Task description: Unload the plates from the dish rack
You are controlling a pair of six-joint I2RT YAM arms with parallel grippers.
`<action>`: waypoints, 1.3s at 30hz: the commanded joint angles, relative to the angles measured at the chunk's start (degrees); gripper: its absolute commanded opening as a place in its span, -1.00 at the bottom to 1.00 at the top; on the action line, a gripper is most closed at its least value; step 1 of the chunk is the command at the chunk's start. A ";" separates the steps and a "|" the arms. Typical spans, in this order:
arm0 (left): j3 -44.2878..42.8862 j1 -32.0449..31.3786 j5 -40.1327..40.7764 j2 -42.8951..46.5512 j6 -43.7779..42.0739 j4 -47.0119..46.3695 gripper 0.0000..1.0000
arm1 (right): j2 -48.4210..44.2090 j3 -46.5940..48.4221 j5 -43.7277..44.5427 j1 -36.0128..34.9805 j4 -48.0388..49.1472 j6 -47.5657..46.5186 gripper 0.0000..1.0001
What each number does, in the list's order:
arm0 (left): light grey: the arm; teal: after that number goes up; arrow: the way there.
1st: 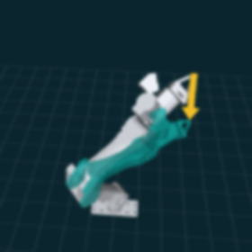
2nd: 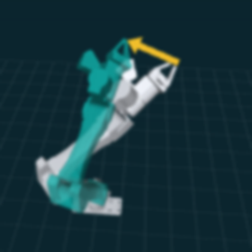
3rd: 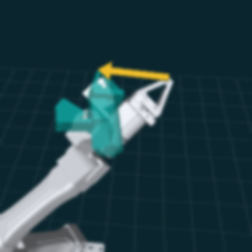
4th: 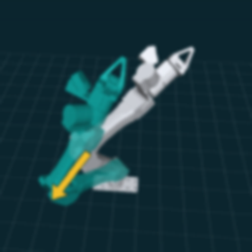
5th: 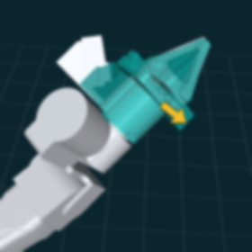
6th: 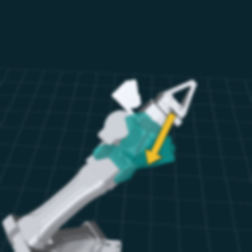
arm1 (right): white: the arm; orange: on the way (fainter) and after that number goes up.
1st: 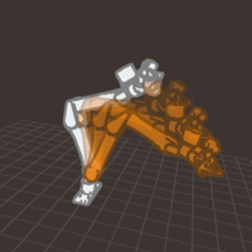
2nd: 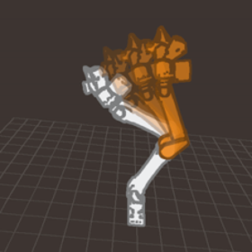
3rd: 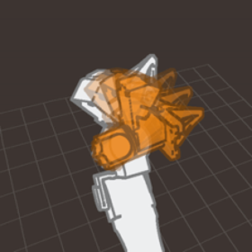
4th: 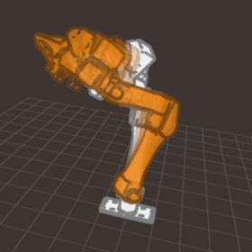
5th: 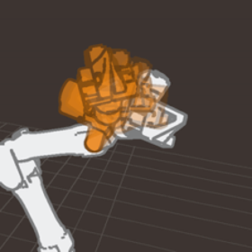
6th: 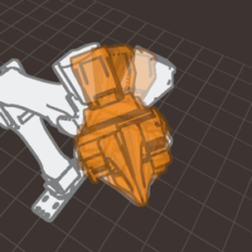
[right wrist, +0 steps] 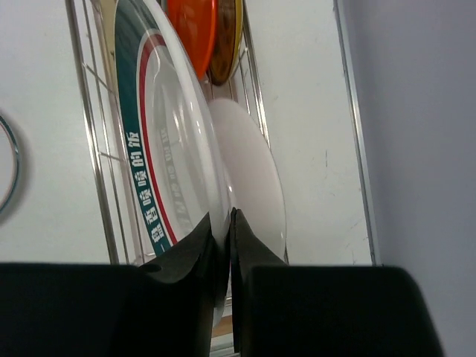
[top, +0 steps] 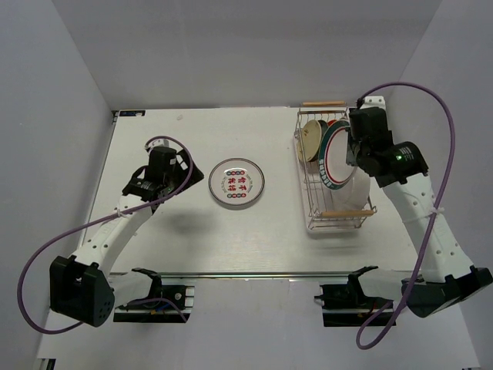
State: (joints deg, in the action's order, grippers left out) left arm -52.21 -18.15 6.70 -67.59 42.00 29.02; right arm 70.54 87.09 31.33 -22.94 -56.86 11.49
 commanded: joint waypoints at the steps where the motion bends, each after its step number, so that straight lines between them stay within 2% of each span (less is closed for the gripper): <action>1: -0.44 0.13 0.77 1.76 -0.34 0.69 0.96 | -1.20 5.72 1.98 0.00 2.02 -1.38 -1.00; 5: -0.79 0.13 -0.54 1.85 -0.78 0.52 0.96 | -1.02 7.57 1.80 -0.17 3.42 -1.90 -1.00; 8: -1.49 0.13 -4.49 2.29 -3.40 -1.32 0.96 | -1.63 7.92 -1.88 0.09 6.84 -2.96 -1.00; 11: -2.11 0.13 -11.25 2.90 -6.13 -3.34 0.96 | -2.16 6.61 -9.95 0.00 11.05 -3.75 -1.00; 15: -2.02 0.13 -21.36 3.69 -8.25 -7.21 0.96 | -2.17 2.31 -28.22 0.17 16.59 -3.05 -1.00; 16: -1.94 0.13 -25.90 3.70 -8.68 -8.26 0.96 | -2.16 -0.14 -30.69 0.18 17.91 -2.09 -1.00; 17: -1.41 0.13 -28.12 3.78 -8.77 -10.45 0.96 | -1.99 -1.47 -38.20 0.18 20.80 -1.21 -1.00; 20: -0.45 0.13 -36.30 3.35 -8.43 -14.58 0.96 | -1.81 -7.26 -49.56 0.17 27.12 2.39 -1.00; 23: 0.52 0.13 -43.06 2.82 -7.64 -18.80 0.96 | -0.85 -12.27 -57.31 0.18 31.10 6.16 -1.00; 26: 0.96 0.13 -45.63 2.12 -7.02 -20.57 0.96 | 0.29 -15.53 -65.13 0.00 36.28 9.16 -1.00; 31: 3.33 0.13 -48.80 0.97 -5.88 -24.61 0.94 | 1.70 -19.50 -70.43 0.17 44.28 14.35 -1.00; 34: 3.95 0.13 -48.97 0.27 -5.61 -24.89 0.68 | 2.40 -20.64 -73.33 0.18 46.49 16.20 -1.00; 35: 3.95 0.13 -49.15 0.18 -5.61 -25.06 0.45 | 2.49 -20.82 -73.08 0.09 46.40 16.63 -1.00; 37: 4.22 0.13 -49.59 0.01 -5.09 -25.76 0.15 | 2.84 -20.91 -71.94 0.26 46.31 16.99 -1.00; 38: 4.30 0.13 -50.02 -0.17 -5.00 -26.20 -0.15 | 2.93 -20.91 -71.85 0.26 46.40 17.34 -1.00; 39: 4.48 0.13 -50.73 0.00 -4.82 -26.64 -0.27 | 3.19 -21.08 -71.76 0.18 46.40 17.43 -1.00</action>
State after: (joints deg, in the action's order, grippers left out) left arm -48.25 -18.13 -41.36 -68.27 37.32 5.34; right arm 73.71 65.80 -36.67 -22.90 -16.51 25.67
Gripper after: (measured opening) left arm 0.406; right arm 0.125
